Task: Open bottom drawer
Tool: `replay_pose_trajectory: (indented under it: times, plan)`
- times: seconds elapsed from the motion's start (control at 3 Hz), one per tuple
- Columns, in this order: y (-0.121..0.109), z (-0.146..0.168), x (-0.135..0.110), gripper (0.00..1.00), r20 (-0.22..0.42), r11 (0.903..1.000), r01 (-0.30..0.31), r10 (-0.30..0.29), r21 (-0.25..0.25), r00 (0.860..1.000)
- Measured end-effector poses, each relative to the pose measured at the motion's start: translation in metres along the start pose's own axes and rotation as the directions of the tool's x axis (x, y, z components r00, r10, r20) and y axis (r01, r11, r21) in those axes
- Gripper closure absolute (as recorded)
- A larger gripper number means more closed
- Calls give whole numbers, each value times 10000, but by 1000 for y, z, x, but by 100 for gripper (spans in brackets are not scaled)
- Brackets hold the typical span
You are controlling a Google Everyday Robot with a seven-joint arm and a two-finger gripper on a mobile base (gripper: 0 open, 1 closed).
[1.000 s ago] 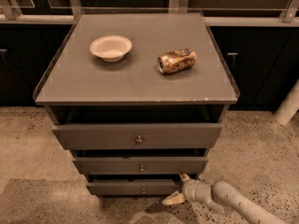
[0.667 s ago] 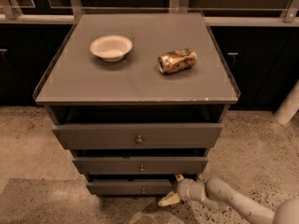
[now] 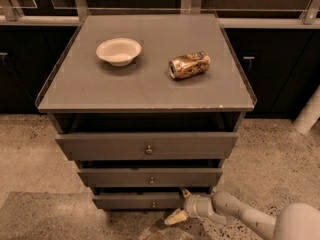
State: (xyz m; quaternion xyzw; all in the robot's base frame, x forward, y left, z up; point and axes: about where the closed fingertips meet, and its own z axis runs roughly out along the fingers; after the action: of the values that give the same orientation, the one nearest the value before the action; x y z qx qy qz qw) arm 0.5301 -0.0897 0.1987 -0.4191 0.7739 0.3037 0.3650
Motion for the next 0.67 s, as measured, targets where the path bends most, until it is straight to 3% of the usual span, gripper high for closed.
replay_pose_trajectory:
  times: [0.67]
  plan:
    - [-20,5,5,0,-199,9973,-27,41,727,9998]
